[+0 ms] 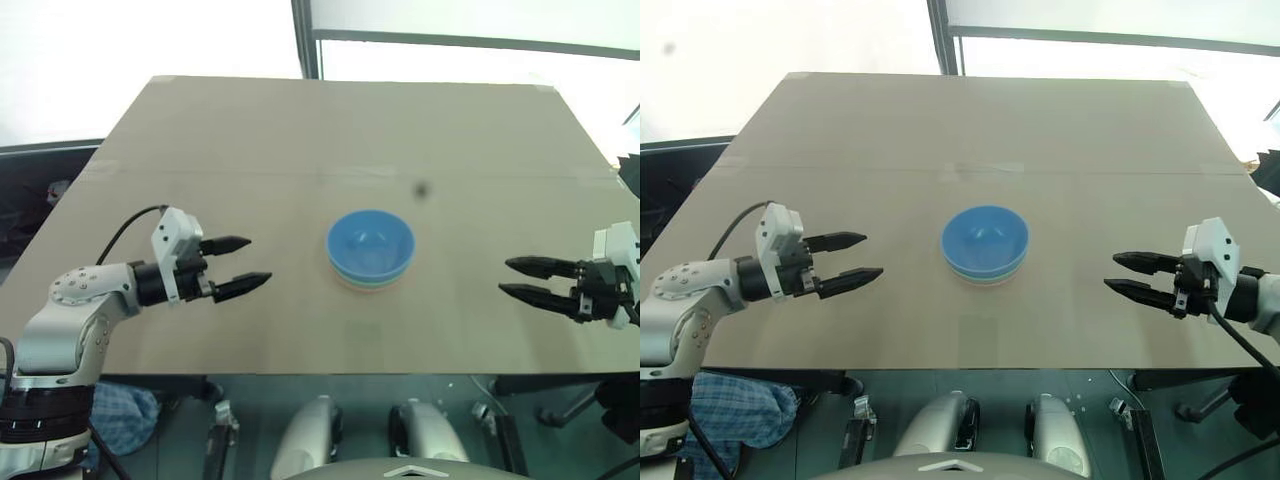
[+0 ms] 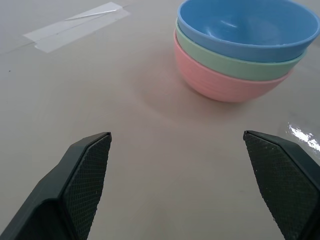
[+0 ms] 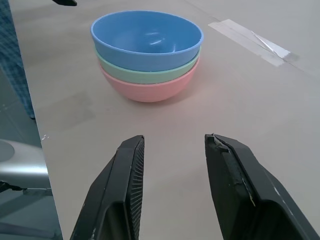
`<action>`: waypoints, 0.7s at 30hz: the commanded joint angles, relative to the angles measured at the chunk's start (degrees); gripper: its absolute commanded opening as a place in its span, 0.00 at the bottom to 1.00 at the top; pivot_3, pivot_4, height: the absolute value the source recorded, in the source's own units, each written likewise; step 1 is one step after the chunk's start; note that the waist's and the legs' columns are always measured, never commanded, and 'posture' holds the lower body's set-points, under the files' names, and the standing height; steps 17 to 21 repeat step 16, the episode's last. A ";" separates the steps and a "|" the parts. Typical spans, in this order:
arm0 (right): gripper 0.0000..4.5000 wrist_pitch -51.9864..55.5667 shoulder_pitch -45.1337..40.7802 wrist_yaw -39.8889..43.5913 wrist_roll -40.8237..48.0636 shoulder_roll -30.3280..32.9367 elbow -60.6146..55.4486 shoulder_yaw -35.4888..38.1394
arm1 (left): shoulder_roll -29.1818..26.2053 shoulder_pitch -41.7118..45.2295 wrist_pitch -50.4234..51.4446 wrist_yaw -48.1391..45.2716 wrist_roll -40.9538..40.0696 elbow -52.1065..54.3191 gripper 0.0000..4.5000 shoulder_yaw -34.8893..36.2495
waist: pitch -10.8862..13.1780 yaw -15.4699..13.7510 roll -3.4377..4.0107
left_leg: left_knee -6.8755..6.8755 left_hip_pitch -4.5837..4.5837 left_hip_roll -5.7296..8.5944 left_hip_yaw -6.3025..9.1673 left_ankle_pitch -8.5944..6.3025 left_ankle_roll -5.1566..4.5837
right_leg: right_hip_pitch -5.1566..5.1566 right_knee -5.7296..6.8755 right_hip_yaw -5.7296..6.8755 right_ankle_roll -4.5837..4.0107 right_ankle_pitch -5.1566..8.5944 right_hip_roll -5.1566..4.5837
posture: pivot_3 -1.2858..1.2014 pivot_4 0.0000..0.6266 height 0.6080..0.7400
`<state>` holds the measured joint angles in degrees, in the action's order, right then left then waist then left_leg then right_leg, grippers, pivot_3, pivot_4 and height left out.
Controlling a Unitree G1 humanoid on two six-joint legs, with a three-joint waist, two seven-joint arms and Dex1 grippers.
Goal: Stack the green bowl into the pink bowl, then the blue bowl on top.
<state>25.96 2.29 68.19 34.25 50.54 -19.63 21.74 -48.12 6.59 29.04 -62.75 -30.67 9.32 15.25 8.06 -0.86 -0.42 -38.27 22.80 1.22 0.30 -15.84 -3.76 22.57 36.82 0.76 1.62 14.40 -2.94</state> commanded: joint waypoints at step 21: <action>0.44 -2.61 0.39 -1.44 0.42 -0.07 0.45 0.02 | -0.49 0.85 -5.45 1.28 0.94 2.61 1.00 -0.22 | 0.00 -0.01 0.01 | 0.01 0.00 0.01 0.00 0.00 0.00 | 0.01 0.00 0.00 0.00 0.00 -0.01 | 0.52 0.24 1.00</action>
